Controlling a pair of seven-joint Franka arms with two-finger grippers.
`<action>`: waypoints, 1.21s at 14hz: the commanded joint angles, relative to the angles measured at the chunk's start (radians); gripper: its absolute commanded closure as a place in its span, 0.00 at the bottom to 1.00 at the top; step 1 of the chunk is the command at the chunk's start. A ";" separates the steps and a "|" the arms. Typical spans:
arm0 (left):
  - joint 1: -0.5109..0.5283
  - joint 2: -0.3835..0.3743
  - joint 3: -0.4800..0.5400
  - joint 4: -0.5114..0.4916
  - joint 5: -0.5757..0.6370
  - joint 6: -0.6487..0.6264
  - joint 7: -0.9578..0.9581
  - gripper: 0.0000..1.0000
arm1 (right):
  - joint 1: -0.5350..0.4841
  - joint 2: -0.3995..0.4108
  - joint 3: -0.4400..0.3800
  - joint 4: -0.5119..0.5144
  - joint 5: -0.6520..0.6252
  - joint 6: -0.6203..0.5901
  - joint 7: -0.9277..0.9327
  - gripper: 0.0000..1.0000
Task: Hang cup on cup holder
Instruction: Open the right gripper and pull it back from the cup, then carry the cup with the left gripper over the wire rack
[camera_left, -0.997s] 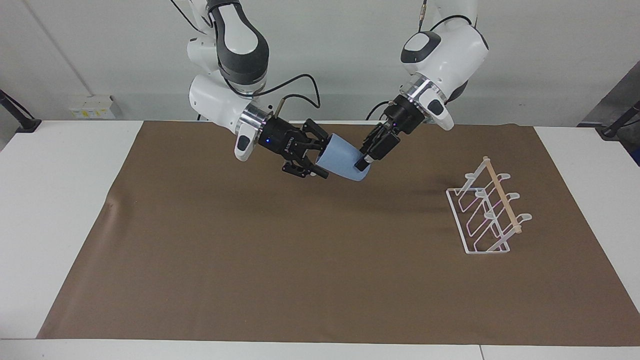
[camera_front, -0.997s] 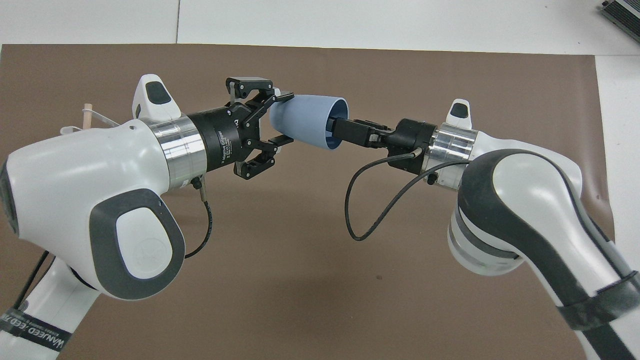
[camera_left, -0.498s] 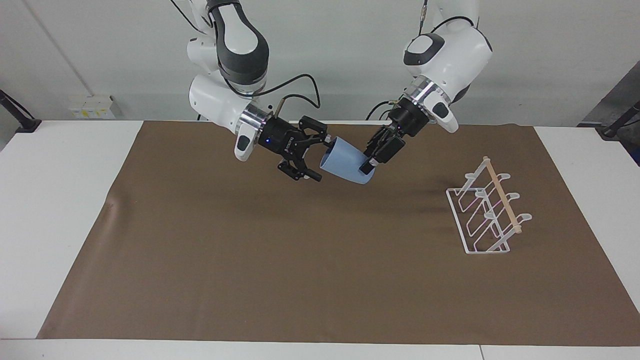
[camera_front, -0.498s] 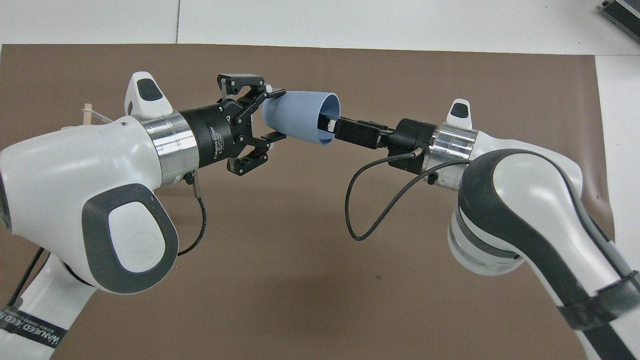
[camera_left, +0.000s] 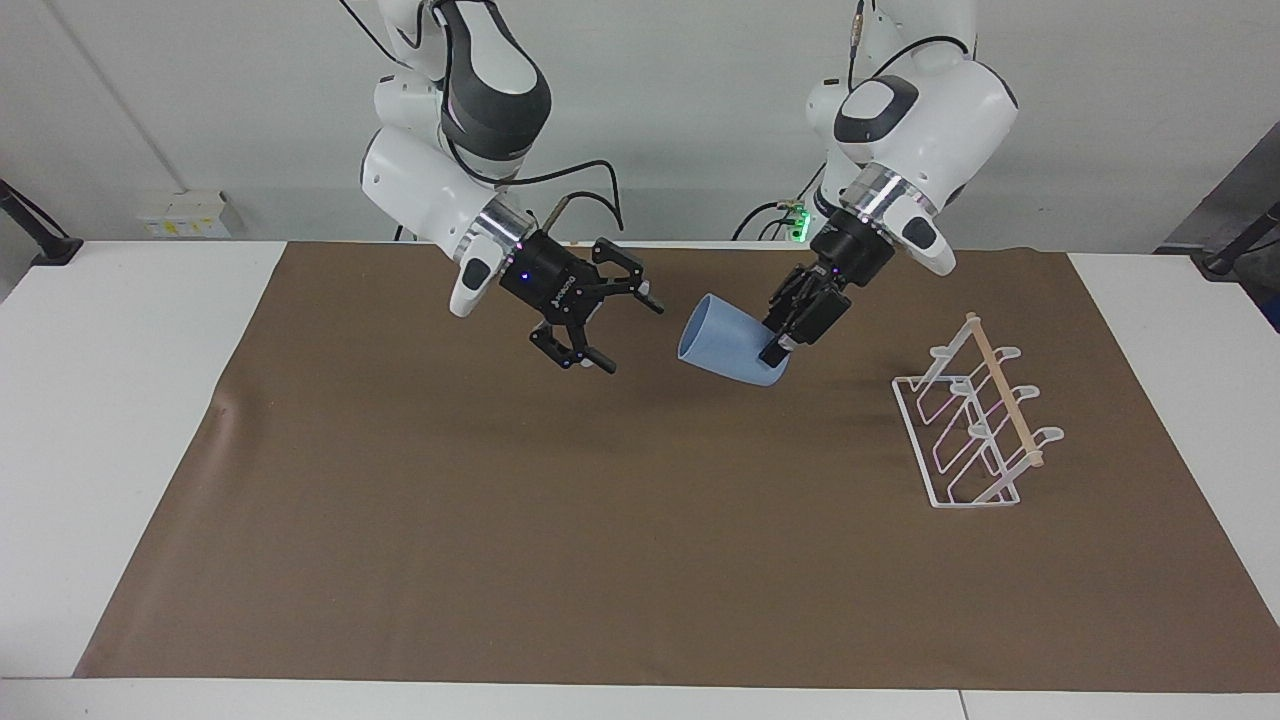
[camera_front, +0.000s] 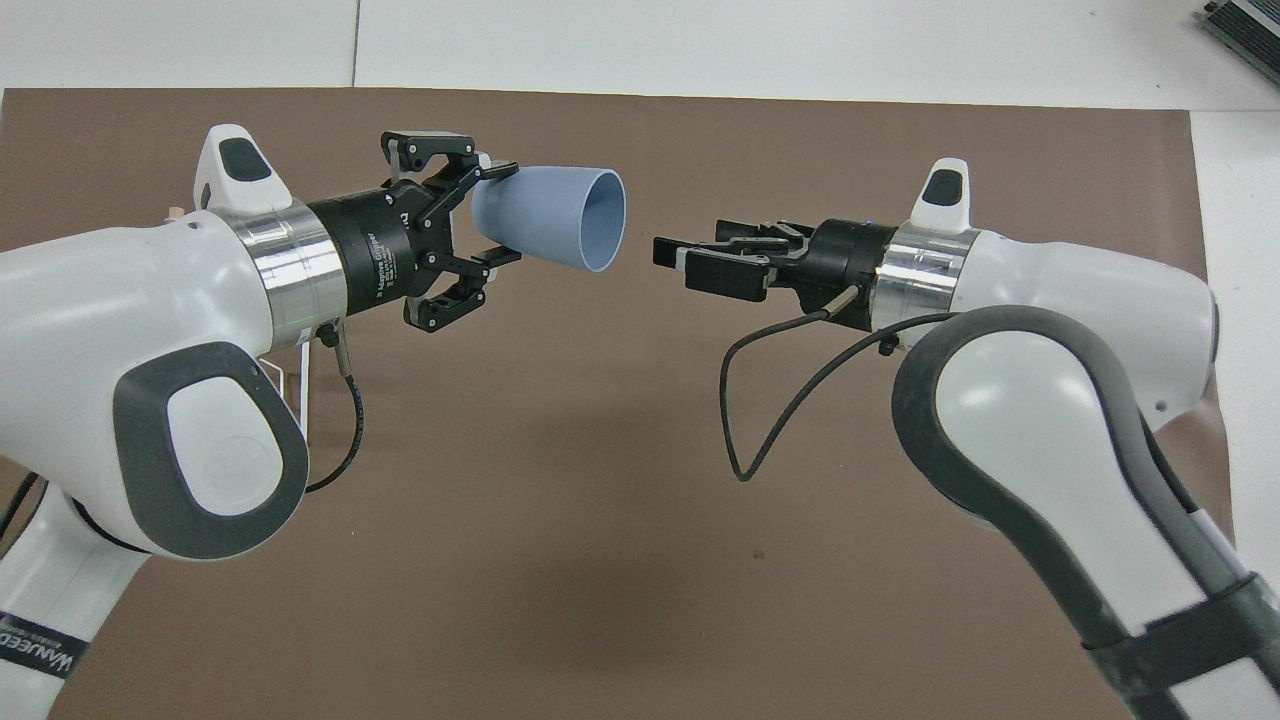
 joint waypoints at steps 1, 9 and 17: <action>0.023 -0.009 -0.002 -0.006 0.090 -0.046 0.001 1.00 | -0.014 0.032 0.000 0.064 -0.256 -0.009 0.099 0.00; 0.083 -0.015 -0.001 0.026 0.625 -0.244 -0.001 1.00 | -0.028 0.057 -0.115 0.213 -0.749 -0.414 0.262 0.00; 0.115 -0.015 -0.002 0.061 1.176 -0.327 0.004 1.00 | -0.026 0.058 -0.124 0.294 -1.047 -0.606 0.701 0.00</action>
